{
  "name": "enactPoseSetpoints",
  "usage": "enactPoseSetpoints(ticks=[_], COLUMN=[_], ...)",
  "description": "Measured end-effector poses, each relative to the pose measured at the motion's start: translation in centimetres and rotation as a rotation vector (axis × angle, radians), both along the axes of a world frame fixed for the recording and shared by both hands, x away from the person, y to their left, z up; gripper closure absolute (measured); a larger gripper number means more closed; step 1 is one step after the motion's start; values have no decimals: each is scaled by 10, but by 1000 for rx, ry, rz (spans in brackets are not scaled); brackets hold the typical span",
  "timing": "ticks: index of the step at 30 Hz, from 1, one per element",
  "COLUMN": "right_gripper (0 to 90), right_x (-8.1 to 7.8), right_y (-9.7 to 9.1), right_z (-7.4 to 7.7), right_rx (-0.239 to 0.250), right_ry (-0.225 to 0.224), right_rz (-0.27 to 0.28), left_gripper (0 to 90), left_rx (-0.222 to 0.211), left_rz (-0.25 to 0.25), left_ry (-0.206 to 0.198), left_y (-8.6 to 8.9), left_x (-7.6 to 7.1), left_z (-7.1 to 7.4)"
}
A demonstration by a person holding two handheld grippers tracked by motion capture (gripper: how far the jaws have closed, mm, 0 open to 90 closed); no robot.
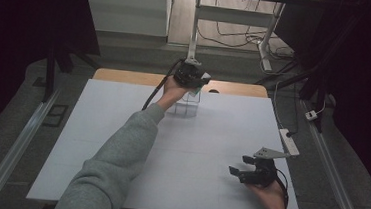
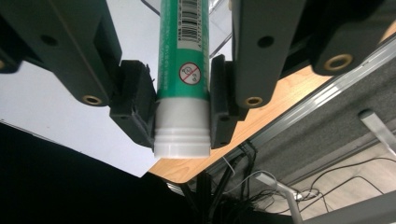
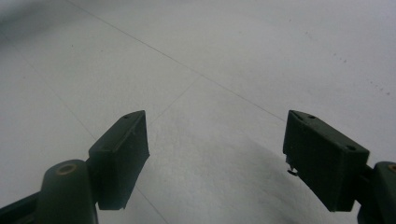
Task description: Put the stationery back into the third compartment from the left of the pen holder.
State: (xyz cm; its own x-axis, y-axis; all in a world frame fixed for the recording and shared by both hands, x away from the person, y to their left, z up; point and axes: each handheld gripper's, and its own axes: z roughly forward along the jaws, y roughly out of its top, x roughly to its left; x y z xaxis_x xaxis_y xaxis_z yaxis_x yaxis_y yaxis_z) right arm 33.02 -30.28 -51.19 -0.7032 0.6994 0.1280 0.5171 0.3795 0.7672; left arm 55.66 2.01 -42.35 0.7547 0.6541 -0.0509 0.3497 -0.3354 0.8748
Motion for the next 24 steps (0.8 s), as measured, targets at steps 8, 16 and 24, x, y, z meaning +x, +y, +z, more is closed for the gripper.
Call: enactPoseSetpoints(ticks=[8,16,24], right_gripper=[215,215,216], right_x=[0,0,0], right_y=[0,0,1], right_z=[0,0,-1], right_rx=[-2,-6,-8], right_ry=[3,5,3], right_rz=[0,-3,-3], left_gripper=[372,372,375], left_rx=[21,42,17], left_rz=[-6,-55,-68], left_ry=[47,66,84], left_y=[7,17,31], left_x=[-5,-21,-38], left_z=[0,-4,-9])
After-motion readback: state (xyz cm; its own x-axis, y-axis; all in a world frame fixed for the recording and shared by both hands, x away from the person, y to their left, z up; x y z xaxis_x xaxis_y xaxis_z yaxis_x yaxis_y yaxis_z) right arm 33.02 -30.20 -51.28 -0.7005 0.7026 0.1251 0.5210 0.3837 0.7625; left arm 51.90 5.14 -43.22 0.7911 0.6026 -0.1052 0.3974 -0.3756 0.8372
